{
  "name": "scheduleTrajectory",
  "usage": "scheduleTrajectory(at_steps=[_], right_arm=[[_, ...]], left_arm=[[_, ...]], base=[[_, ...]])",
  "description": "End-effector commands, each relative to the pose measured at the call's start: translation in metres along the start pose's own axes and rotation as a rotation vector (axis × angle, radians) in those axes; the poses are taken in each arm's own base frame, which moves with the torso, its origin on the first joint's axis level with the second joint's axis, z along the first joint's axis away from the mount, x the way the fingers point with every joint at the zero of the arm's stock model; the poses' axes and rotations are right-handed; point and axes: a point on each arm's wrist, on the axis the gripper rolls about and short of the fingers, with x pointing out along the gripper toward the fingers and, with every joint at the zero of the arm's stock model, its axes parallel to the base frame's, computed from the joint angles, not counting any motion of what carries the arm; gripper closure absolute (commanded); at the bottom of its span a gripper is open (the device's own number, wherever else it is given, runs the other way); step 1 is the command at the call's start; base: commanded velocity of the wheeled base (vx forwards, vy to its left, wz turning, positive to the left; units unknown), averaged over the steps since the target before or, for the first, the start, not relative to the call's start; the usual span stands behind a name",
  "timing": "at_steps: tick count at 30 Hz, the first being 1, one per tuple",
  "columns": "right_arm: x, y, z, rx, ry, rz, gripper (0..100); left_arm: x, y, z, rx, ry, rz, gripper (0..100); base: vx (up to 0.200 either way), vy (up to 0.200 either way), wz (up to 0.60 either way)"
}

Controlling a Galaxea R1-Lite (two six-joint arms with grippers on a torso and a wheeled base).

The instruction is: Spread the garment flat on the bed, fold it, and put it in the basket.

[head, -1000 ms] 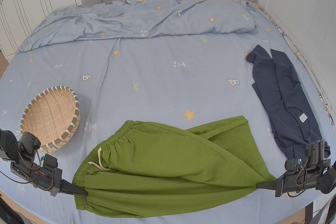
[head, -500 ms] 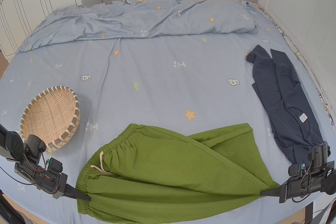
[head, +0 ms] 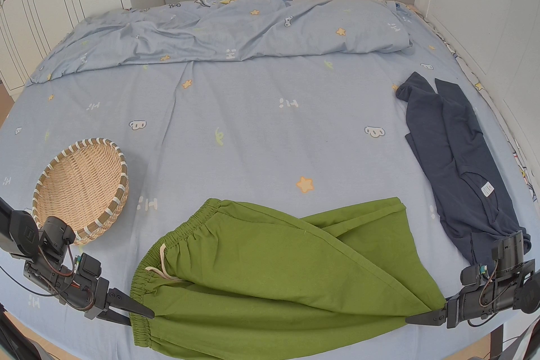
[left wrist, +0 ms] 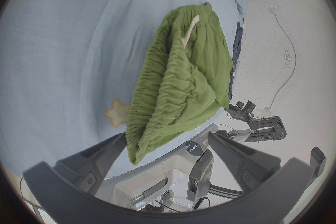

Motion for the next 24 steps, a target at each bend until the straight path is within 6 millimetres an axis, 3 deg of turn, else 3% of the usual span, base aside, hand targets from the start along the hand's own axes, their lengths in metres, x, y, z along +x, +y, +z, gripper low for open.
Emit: scheduleTrajectory(at_steps=[1,12,16,19,23,24], right_arm=[[-0.011,0.004,0.001,-0.029,-0.069,-0.008,0],[-0.046,0.011,0.03,-0.061,-0.251,-0.071,0],[-0.065,0.019,0.062,-0.099,-0.322,-0.084,0],[-0.074,0.026,0.081,-0.126,-0.355,-0.079,0],[-0.089,0.043,0.113,-0.188,-0.397,-0.062,0],[-0.089,0.043,0.113,-0.188,-0.397,-0.062,0]], left_arm=[[-0.016,-0.012,0.0,0.033,-0.073,0.01,0],[-0.066,-0.058,0.025,0.101,-0.172,0.187,0],[-0.078,-0.082,0.049,0.199,-0.25,0.191,0],[-0.07,-0.099,0.065,0.239,-0.235,0.167,0],[-0.045,-0.119,0.11,0.278,-0.218,0.132,0],[-0.045,-0.119,0.11,0.278,-0.218,0.132,0]], base=[[0.0,0.0,0.0],[0.0,0.0,0.0],[0.0,0.0,0.0],[0.0,0.0,0.0],[0.0,0.0,0.0],[0.0,0.0,0.0]])
